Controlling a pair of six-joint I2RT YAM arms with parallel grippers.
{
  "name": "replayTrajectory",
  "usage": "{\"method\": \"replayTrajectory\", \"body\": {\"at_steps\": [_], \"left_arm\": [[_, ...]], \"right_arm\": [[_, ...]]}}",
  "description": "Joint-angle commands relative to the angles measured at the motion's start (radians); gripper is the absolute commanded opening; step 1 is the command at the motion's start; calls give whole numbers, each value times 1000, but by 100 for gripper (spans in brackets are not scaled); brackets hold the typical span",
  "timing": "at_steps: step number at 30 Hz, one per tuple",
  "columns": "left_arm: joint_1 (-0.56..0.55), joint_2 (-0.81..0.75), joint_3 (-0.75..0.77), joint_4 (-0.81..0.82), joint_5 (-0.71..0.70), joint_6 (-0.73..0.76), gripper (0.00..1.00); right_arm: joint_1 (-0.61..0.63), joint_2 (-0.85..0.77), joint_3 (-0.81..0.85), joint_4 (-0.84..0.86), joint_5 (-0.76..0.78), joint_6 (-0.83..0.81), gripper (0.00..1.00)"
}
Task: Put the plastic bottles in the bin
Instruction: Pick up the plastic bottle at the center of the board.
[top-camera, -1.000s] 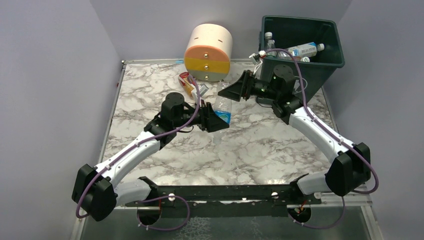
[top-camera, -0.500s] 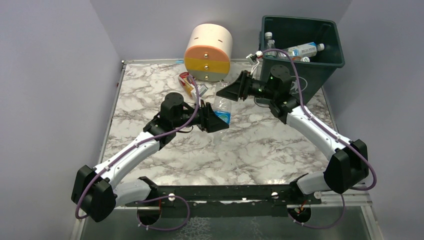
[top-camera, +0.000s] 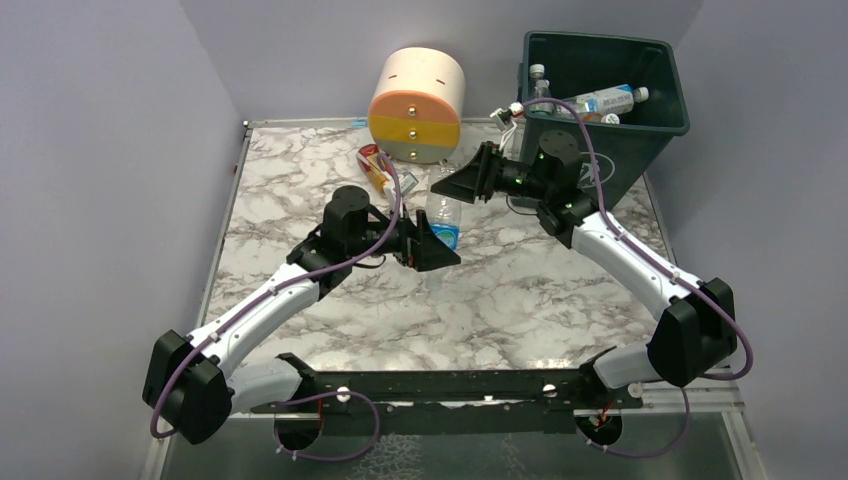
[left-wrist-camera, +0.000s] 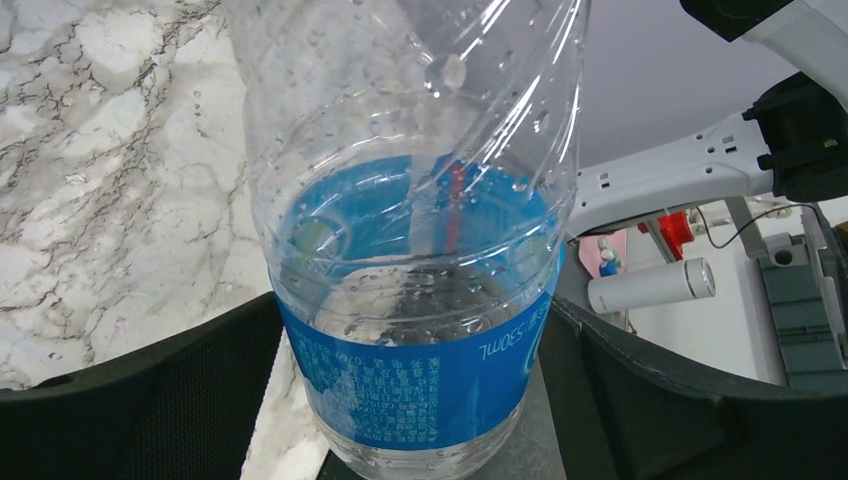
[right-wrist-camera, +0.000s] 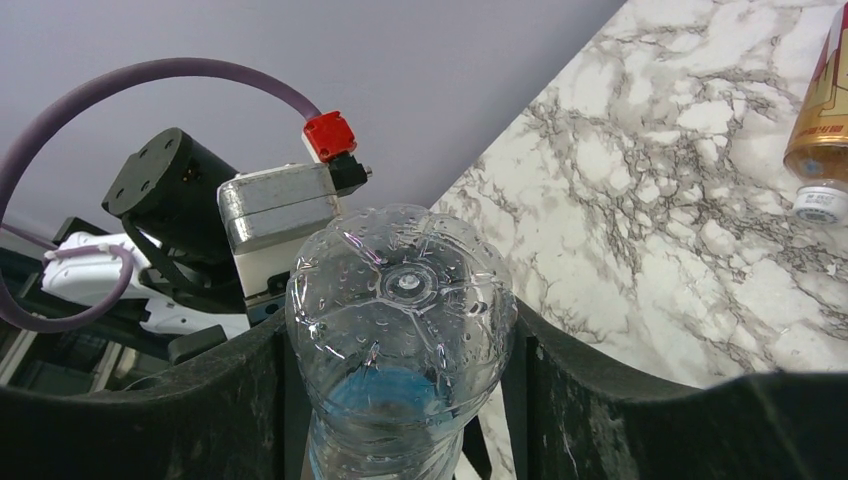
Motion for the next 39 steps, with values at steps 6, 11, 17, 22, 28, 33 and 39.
{"method": "replayTrajectory", "body": {"at_steps": [6,11,17,22,28,33,39], "left_arm": [[-5,-62,73,-167,-129,133,99],[-3,-101,86,-170,-147,125,99],[-2,-133,95,-185,-166,119,99],[1,-161,99,-201,-183,120,99],[2,-192,113,-221,-194,127,99],[4,-208,118,-243,-203,141,99],[5,-215,105,-245,-203,143,99]], "right_arm": [[6,-16,43,-24,55,-57,62],[4,-23,76,-98,111,-106,62],[-13,-20,155,-188,163,-182,62],[-54,-14,204,-234,167,-210,62],[-169,12,267,-239,109,-187,61],[-276,61,363,-257,54,-164,60],[-351,127,490,-281,23,-154,60]]}}
